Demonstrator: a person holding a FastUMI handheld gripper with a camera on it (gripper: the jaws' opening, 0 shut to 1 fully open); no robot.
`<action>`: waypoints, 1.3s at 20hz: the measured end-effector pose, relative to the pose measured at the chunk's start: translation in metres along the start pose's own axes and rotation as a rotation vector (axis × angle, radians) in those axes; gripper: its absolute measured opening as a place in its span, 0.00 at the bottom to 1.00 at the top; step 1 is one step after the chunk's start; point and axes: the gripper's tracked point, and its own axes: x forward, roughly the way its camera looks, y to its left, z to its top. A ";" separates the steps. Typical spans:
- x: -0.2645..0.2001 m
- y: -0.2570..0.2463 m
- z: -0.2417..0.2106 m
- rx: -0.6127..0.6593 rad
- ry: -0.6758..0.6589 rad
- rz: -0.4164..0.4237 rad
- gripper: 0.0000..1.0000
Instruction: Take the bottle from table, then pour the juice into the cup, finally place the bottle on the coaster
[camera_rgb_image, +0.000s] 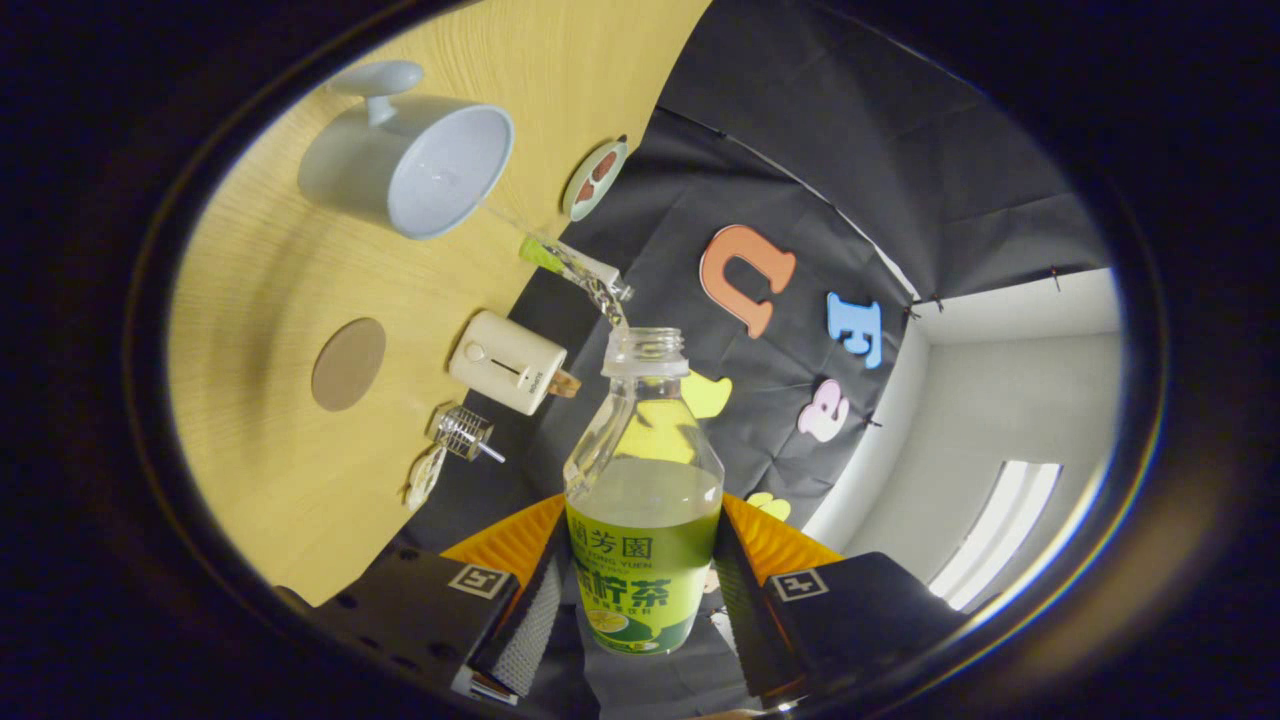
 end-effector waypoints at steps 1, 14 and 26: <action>0.001 -0.001 0.000 -0.005 0.000 -0.004 0.80; -0.005 -0.017 0.011 -0.149 -0.028 -0.065 0.80; -0.019 -0.025 0.034 -0.248 -0.076 -0.115 0.80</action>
